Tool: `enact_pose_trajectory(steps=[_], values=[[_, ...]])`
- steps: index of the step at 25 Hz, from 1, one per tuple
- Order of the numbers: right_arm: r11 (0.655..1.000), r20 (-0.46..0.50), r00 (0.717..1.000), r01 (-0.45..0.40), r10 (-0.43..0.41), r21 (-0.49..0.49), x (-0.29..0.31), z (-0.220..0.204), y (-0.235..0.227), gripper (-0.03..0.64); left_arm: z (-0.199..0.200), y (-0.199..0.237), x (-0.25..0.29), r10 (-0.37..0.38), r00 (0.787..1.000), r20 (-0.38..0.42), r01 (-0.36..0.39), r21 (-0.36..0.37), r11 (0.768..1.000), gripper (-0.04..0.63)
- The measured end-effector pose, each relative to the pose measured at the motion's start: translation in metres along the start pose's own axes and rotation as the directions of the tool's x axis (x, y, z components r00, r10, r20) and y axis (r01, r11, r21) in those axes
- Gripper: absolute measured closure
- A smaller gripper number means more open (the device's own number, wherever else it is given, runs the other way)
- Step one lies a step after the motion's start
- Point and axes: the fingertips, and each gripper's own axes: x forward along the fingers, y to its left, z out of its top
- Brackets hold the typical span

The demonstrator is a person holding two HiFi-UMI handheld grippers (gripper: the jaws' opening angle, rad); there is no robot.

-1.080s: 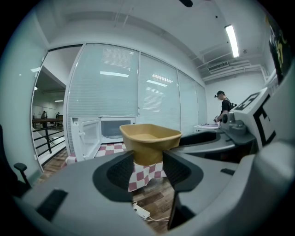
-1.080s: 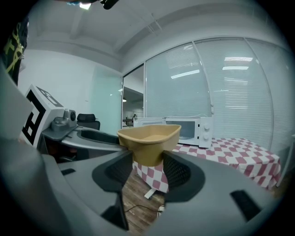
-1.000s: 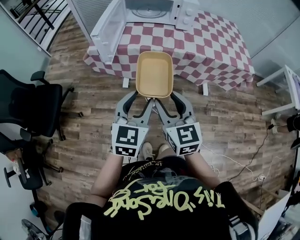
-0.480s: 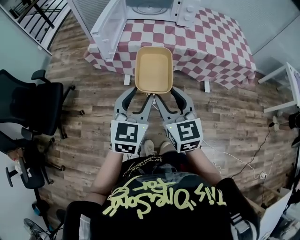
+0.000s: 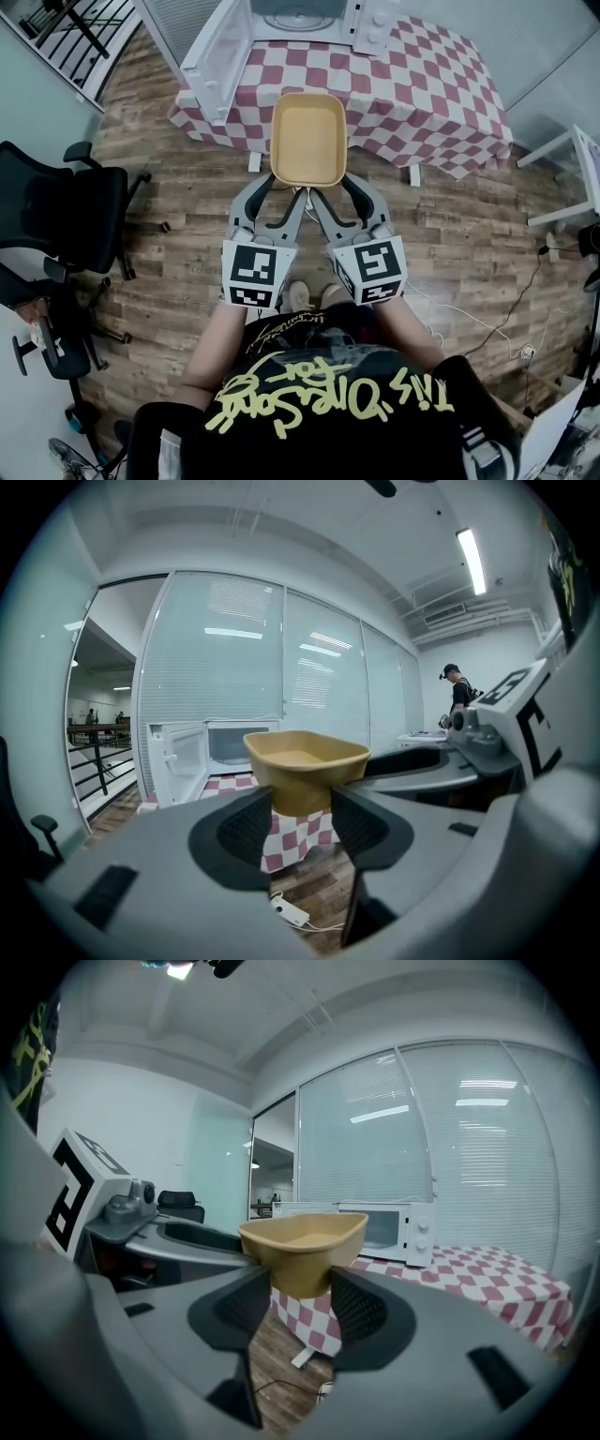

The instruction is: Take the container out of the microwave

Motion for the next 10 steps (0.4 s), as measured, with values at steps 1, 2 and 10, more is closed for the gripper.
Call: enact_pose_trajectory(steps=[1,2,10], values=[[1.0,0.001,1.0,0.0,0.0,-0.002,0.0003,0.0005,0.0,0.411,0.0003,0.0003,0.0001,-0.001,1.0,0.0,0.001,0.0,1.0,0.394],[1.0,0.002,1.0,0.001,-0.001,-0.003,0.0005,0.001,0.0,0.413,0.0008,0.0006,0.0002,0.0,1.0,0.001,0.0,0.0,1.0,0.394],[1.0,0.007,1.0,0.005,-0.005,-0.001,0.0002,0.0033,-0.0026,0.413,0.0039,-0.0002,0.0021,0.0,1.0,0.004,0.0,0.004,1.0,0.394]])
